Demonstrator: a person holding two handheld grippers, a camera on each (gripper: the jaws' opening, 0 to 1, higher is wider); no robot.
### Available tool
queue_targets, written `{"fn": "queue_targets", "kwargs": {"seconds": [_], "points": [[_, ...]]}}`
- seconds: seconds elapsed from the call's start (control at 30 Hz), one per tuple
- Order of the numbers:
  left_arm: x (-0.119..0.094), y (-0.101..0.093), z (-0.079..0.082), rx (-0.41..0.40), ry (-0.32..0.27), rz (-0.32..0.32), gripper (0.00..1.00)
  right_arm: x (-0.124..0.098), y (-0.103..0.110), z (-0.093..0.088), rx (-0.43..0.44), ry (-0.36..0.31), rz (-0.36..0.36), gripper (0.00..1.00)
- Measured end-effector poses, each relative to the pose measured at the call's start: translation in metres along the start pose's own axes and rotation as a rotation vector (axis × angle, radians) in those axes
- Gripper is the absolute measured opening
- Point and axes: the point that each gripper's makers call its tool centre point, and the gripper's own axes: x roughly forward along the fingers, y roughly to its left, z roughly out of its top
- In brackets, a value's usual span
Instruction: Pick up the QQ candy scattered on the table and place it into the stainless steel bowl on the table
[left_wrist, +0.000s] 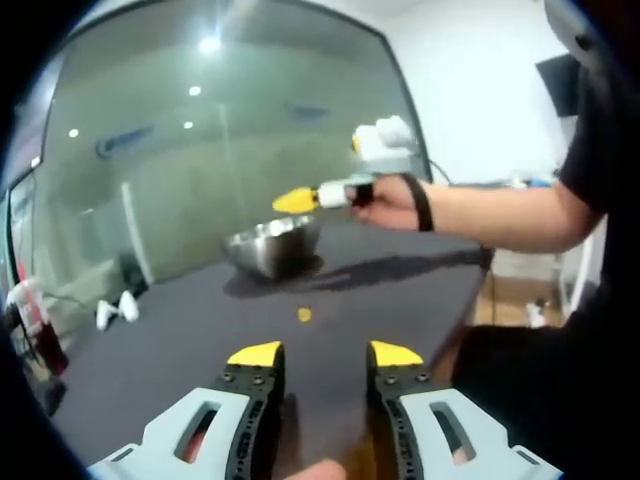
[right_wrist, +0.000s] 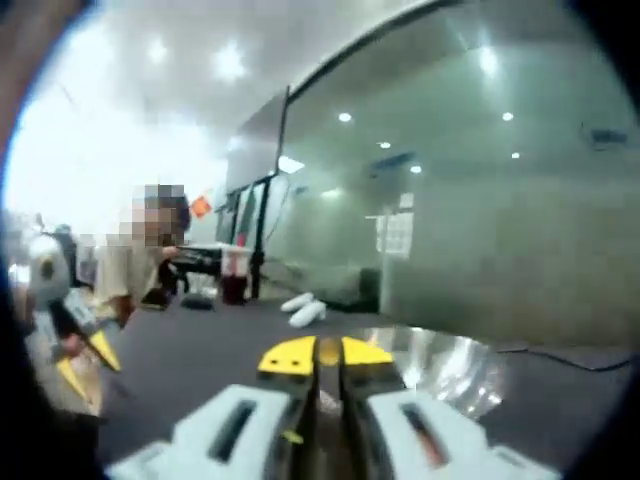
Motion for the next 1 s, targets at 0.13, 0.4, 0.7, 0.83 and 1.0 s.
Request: {"fn": "queue_targets", "kwargs": {"seconds": [0.13, 0.4, 0.7, 0.83, 1.0], "points": [[0.001, -0.001, 0.002, 0.009, 0.002, -0.007, 0.35, -0.001, -0.017, 0.010, -0.035, -0.019, -0.052, 0.09], [0.004, -0.003, 0.008, 0.025, 0.002, -0.015, 0.35, -0.004, -0.038, 0.003, -0.018, 0.009, -0.121, 0.09], [0.004, -0.003, 0.005, 0.022, 0.014, -0.007, 0.35, 0.003, -0.062, -0.009, 0.024, 0.059, -0.185, 0.09], [0.003, -0.003, 0.006, 0.024, 0.015, -0.003, 0.35, 0.004, -0.070, -0.016, 0.072, 0.081, -0.206, 0.20], [0.002, 0.000, 0.006, 0.016, 0.014, 0.015, 0.35, 0.004, -0.059, -0.021, 0.071, 0.099, -0.182, 0.21]]}}
